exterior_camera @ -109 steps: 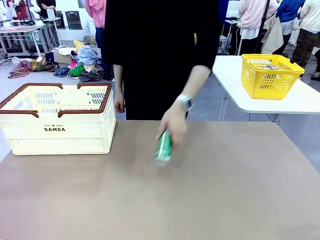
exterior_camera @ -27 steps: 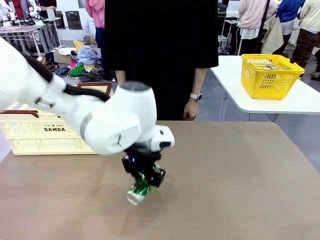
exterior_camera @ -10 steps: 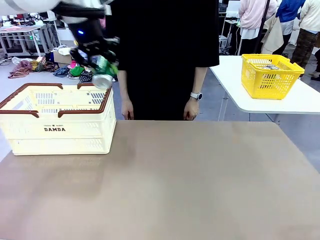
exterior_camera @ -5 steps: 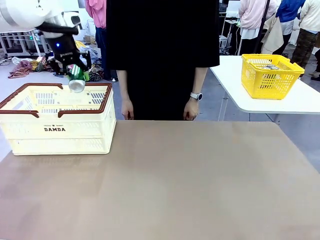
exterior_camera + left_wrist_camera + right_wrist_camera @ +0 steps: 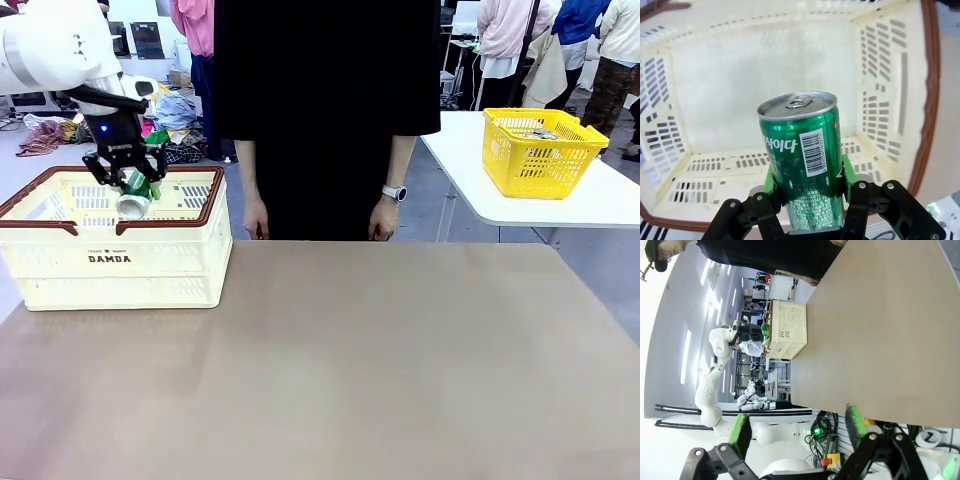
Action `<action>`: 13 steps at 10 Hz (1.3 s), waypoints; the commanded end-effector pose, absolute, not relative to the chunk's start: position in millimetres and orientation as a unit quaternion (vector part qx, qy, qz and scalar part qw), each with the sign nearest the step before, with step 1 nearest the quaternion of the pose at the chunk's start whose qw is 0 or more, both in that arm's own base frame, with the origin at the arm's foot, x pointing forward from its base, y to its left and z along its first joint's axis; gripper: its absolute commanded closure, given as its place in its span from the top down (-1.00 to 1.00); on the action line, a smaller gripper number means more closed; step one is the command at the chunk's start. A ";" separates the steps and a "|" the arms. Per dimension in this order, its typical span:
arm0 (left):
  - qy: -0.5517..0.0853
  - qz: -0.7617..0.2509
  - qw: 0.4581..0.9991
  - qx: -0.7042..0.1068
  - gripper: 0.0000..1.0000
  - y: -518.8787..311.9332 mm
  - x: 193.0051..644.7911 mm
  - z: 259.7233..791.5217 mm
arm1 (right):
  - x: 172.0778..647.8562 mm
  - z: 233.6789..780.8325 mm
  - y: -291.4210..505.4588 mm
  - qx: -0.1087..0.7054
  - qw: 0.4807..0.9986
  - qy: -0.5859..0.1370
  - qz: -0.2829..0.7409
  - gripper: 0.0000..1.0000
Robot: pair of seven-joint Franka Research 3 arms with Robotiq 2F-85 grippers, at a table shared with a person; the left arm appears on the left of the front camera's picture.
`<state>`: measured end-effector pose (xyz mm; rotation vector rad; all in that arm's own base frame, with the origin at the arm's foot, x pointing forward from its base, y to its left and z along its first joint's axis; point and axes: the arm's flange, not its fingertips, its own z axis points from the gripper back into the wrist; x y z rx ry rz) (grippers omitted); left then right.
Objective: Place the drinks into the Shopping basket.
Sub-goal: Pick up one drink and place it into the Shopping basket.
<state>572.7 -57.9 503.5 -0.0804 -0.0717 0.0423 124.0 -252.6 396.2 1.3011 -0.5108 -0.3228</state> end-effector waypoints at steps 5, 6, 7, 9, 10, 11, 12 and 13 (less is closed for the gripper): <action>-0.022 0.005 1.000 -0.021 -1.00 -45.5 567.3 428.0 | 118.9 398.6 -251.7 0.597 0.750 -0.249 -0.141 1.00; -0.014 0.007 1.000 -0.020 -1.00 -43.9 568.8 419.7 | 118.9 398.6 -251.7 0.597 0.750 -0.249 -0.141 1.00; -0.013 0.012 1.000 -0.022 -1.00 -42.1 569.0 414.9 | 118.9 398.6 -251.7 0.597 0.750 -0.249 -0.141 1.00; -0.015 0.014 1.000 -0.023 -1.00 -38.7 569.7 411.9 | 118.9 398.6 -251.7 0.597 0.750 -0.249 -0.141 1.00; -0.015 0.015 0.999 -0.026 -1.00 -37.7 570.9 411.5 | 118.9 398.6 -251.7 0.597 0.750 -0.249 -0.141 1.00; -0.015 0.016 0.999 -0.028 -1.00 -37.1 572.5 410.7 | 118.9 398.6 -251.7 0.597 0.750 -0.249 -0.141 1.00; -0.017 0.017 0.999 -0.026 -1.00 -37.3 573.9 410.1 | 118.9 398.6 -251.7 0.597 0.750 -0.249 -0.141 1.00; -0.016 0.017 0.999 -0.025 -1.00 -37.7 575.1 409.1 | 118.9 398.6 -251.7 0.597 0.750 -0.249 -0.141 1.00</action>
